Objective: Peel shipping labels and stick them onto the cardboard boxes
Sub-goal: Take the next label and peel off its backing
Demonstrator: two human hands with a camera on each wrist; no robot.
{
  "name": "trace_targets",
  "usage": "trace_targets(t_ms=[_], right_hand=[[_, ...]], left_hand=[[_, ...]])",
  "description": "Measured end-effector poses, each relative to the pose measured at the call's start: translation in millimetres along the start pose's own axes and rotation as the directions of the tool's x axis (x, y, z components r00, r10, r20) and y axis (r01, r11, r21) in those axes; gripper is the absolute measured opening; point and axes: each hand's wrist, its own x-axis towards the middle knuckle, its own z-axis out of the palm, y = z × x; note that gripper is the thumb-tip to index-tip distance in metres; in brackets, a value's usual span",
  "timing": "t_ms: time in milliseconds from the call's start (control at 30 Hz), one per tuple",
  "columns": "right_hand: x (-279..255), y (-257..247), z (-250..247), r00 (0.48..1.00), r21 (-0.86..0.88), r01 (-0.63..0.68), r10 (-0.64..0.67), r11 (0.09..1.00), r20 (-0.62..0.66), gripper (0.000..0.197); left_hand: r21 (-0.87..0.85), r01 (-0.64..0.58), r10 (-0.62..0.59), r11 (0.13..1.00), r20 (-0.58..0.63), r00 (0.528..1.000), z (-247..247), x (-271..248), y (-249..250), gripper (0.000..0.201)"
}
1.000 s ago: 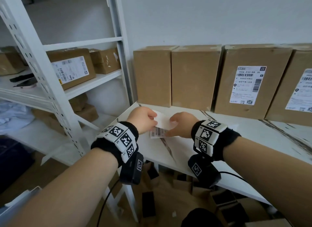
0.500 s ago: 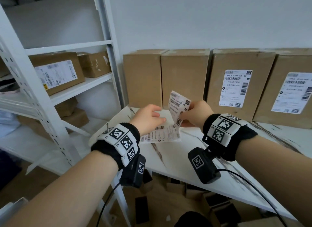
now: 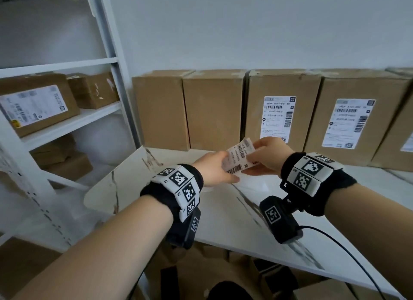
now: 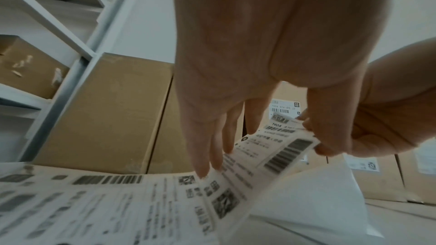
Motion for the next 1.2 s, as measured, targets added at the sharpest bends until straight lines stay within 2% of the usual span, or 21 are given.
trace_targets(t_ms=[100, 167, 267, 533, 667, 933, 1067, 1200], right_hand=[[-4, 6, -12, 0.995, -0.030, -0.062, 0.064, 0.998, 0.076, 0.015], [-6, 11, -20, 0.993, -0.075, -0.054, 0.061, 0.996, 0.098, 0.011], [-5, 19, -32, 0.994, -0.102, -0.036, 0.046, 0.994, 0.099, 0.012], [0, 32, -45, 0.979, 0.004, -0.031, 0.030, 0.999, 0.200, 0.011], [1, 32, -42, 0.983, 0.031, -0.004, -0.002, 1.000, 0.185, 0.008], [2, 29, -29, 0.987, -0.045, 0.073, -0.066, 0.996, 0.143, 0.008], [2, 31, -27, 0.988, -0.038, 0.098, -0.092, 0.994, 0.123, 0.007], [1, 31, -24, 0.982, 0.041, 0.076, -0.082, 0.996, 0.169, 0.007]], left_hand=[[0.082, 0.003, -0.004, 0.997, 0.016, 1.000, 5, 5, 10, 0.082], [0.149, 0.000, -0.002, 0.989, 0.012, 1.000, 9, 8, 16, 0.089], [0.179, 0.000, -0.002, 0.984, 0.010, 1.000, 14, 11, 24, 0.088], [0.220, -0.012, 0.026, 0.975, -0.060, 0.998, 14, 16, 31, 0.063], [0.179, -0.022, 0.040, 0.984, -0.099, 0.994, 12, 17, 27, 0.049], [0.078, -0.067, 0.078, 0.995, -0.153, 0.985, 13, 22, 11, 0.041], [0.056, -0.129, 0.139, 0.990, -0.233, 0.962, 13, 21, 8, 0.023], [0.061, -0.166, 0.177, 0.984, -0.301, 0.937, 10, 21, 3, 0.017]])
